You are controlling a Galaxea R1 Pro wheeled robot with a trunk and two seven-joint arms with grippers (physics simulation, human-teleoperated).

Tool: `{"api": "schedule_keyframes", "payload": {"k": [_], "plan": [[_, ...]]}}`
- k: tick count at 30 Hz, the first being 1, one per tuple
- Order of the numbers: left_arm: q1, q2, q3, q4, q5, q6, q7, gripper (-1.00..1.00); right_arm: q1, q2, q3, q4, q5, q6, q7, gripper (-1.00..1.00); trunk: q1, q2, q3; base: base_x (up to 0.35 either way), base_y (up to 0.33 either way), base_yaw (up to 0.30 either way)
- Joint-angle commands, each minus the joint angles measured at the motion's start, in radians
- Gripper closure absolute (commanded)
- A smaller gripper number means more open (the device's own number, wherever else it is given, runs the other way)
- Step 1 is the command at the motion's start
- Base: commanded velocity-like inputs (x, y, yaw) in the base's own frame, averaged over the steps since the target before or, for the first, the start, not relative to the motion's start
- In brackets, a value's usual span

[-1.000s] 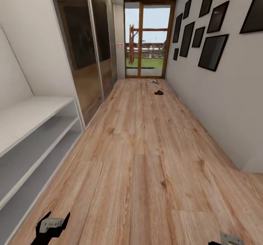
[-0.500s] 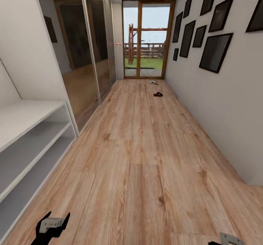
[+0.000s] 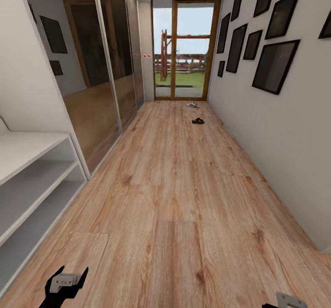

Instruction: Pick up the two gym shoes and the two sandals from the corridor floor and place them onto the hallstand (shoe rack) in the corridor, making sure they are on the rack and not on the floor. Arrange them so the two gym shoes are next to each other and the two sandals are next to each other.

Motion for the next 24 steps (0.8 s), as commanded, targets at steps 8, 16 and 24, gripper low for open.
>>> {"api": "schedule_keyframes", "payload": {"k": [8,16,24], "plan": [[0.0,0.0,0.0,0.0,0.0,0.0,0.0,-1.0,0.0,0.0,0.0,0.0,0.0,0.0,0.0,-1.0,0.0,0.0,0.0,0.338,-0.128,0.0],[0.0,0.0,0.0,0.0,0.0,0.0,0.0,-1.0,0.0,0.0,0.0,0.0,0.0,0.0,0.0,-1.0,0.0,0.0,0.0,0.338,-0.128,0.0],[0.0,0.0,0.0,0.0,0.0,0.001,0.0,-1.0,0.0,0.0,0.0,0.0,0.0,0.0,0.0,-1.0,0.0,0.0,0.0,0.338,-0.128,0.0]]}}
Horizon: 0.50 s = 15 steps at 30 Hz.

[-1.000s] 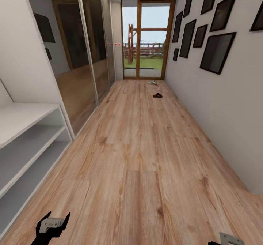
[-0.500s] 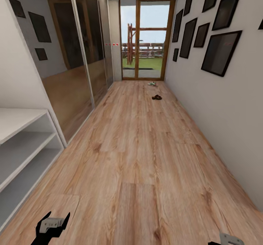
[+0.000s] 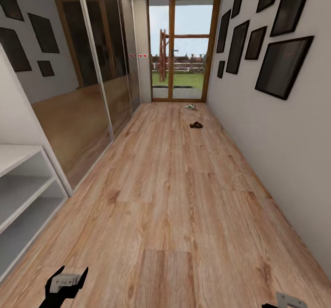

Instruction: Pick up the two gym shoes and the two sandals from the corridor floor and place them onto the hallstand (shoe rack) in the corridor, making sure they are on the rack and not on the floor. Arrange them so the two gym shoes are next to each other and the two sandals are next to each other.

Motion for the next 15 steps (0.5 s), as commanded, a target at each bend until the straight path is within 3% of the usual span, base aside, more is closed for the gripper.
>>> {"api": "schedule_keyframes", "payload": {"k": [1,15], "plan": [[0.0,0.0,0.0,0.0,0.0,0.0,0.0,-1.0,0.0,0.0,0.0,0.0,0.0,0.0,0.0,-1.0,0.0,0.0,0.0,0.338,-0.128,0.0],[0.0,0.0,0.0,0.001,0.0,0.001,0.0,-1.0,0.001,0.0,0.0,0.0,0.0,0.0,0.0,-1.0,0.0,0.0,0.0,0.338,-0.128,0.0]]}}
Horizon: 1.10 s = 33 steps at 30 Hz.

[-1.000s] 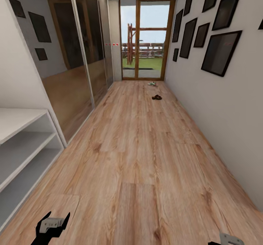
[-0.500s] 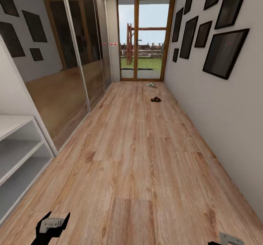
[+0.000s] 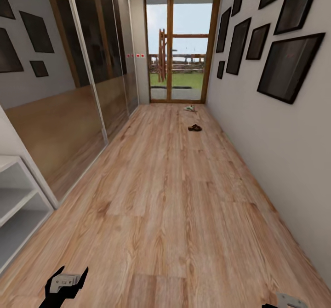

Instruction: Pick up the two gym shoes and the two sandals from the corridor floor and place them onto the hallstand (shoe rack) in the corridor, making sure they are on the rack and not on the floor. Arrange them so the two gym shoes are next to each other and the two sandals are next to each other.

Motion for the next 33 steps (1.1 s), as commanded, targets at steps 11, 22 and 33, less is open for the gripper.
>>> {"api": "schedule_keyframes", "payload": {"k": [11,22,33], "plan": [[0.0,0.0,0.0,0.001,0.0,0.0,0.0,-1.0,0.0,0.0,0.0,0.0,0.0,0.0,0.0,-1.0,0.0,0.0,0.0,0.339,-0.105,0.0],[0.0,0.0,0.0,0.0,0.0,0.0,0.0,-1.0,0.0,0.0,0.0,0.0,0.0,0.0,0.0,-1.0,0.0,0.0,0.0,0.344,-0.022,0.0],[0.0,0.0,0.0,0.001,0.0,0.0,0.0,-1.0,0.0,0.0,0.0,0.0,0.0,0.0,0.0,-1.0,0.0,0.0,0.0,0.345,-0.003,0.0]]}}
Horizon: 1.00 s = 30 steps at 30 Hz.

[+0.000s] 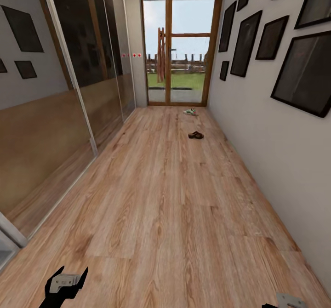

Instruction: Pick up the two gym shoes and the two sandals from the corridor floor and place them onto the hallstand (shoe rack) in the corridor, making sure they are on the rack and not on the floor. Arrange them so the two gym shoes are next to each other and the two sandals are next to each other.

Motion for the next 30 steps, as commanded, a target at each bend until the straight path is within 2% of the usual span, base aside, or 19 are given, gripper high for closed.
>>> {"api": "schedule_keyframes", "payload": {"k": [1,30], "plan": [[0.0,0.0,0.0,0.0,0.0,0.0,0.0,-1.0,0.0,0.0,0.0,0.0,0.0,0.0,0.0,-1.0,0.0,0.0,0.0,0.346,-0.001,0.0],[0.0,0.0,0.0,0.0,0.0,0.0,0.0,-1.0,0.0,0.013,0.0,0.0,0.0,0.0,0.0,-1.0,0.0,0.0,0.0,0.348,0.0,0.0]]}}
